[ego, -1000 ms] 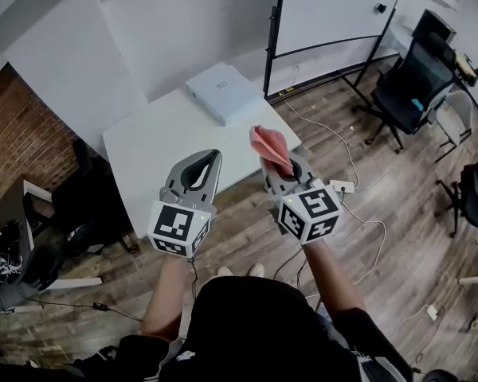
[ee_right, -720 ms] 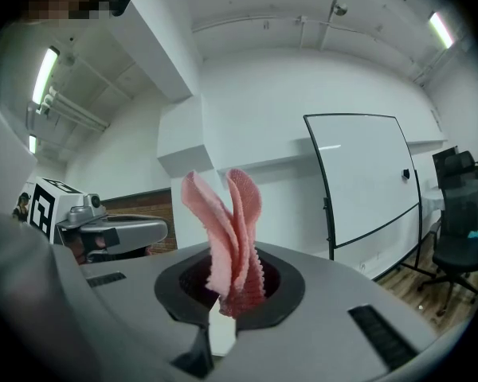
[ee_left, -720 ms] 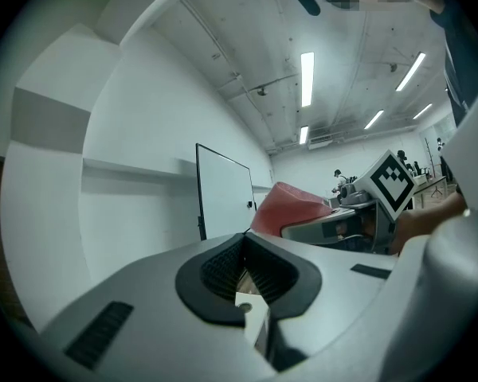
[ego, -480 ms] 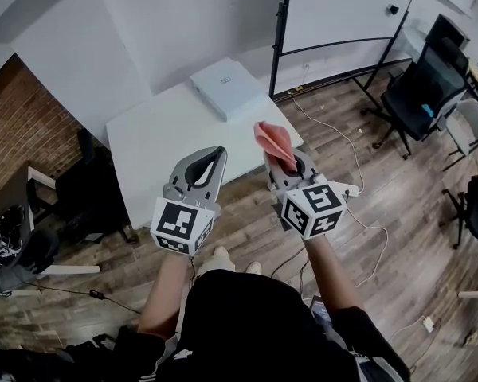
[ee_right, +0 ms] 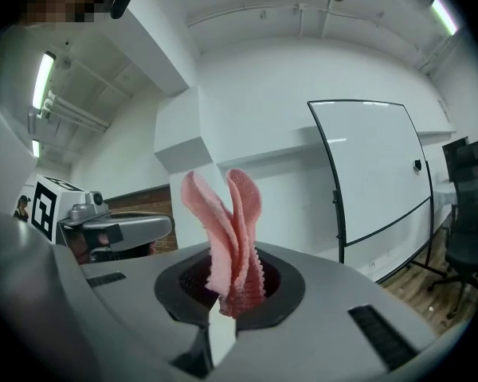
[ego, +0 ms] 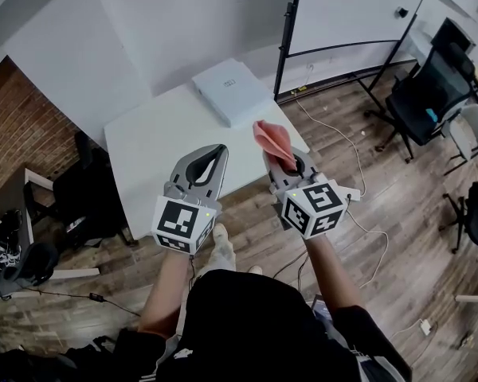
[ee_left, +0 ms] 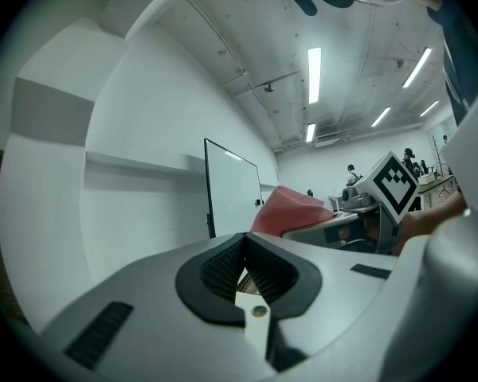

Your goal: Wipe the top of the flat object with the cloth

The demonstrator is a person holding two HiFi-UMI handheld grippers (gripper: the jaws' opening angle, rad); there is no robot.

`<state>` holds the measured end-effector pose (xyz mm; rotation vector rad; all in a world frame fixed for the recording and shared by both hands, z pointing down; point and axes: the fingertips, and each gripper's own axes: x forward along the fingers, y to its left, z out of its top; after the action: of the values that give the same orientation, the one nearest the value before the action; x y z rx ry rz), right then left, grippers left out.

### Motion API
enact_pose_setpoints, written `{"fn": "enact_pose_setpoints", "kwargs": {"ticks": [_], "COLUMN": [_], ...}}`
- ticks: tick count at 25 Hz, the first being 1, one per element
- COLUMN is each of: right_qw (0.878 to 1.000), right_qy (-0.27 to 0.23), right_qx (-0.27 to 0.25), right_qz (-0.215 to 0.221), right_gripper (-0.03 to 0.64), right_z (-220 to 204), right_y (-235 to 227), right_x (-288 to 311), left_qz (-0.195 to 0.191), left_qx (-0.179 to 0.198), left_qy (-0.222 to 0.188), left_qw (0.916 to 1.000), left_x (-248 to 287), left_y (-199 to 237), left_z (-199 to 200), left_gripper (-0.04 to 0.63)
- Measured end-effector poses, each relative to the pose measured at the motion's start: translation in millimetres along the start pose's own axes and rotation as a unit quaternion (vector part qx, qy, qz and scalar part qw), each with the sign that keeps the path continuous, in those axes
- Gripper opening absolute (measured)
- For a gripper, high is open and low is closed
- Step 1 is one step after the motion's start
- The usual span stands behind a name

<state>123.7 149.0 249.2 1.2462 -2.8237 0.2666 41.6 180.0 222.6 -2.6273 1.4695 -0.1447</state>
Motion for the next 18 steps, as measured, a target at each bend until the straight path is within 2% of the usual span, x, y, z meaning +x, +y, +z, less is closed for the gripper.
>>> {"fn": "enact_pose_setpoints", "kwargs": {"ticks": [7,18], "right_qw": [1.000,0.999], "right_qy": [0.014,0.023], "right_qx": [-0.010,-0.011], "right_qz": [-0.004,-0.030], "right_gripper": [0.048,0.048], "right_z": [7,23], "right_y": [-19,-40], "right_x": [66,166], "left_qz": [-0.002,-0.024], "left_qx": [-0.021,-0.030], "left_qy": [-0.009,-0.014], "left_qw": [0.9997,0.9991], "left_x": [42,91], "left_y": [62,159], "left_z": [-10,-20], "left_gripper": [0.011,0.012]}}
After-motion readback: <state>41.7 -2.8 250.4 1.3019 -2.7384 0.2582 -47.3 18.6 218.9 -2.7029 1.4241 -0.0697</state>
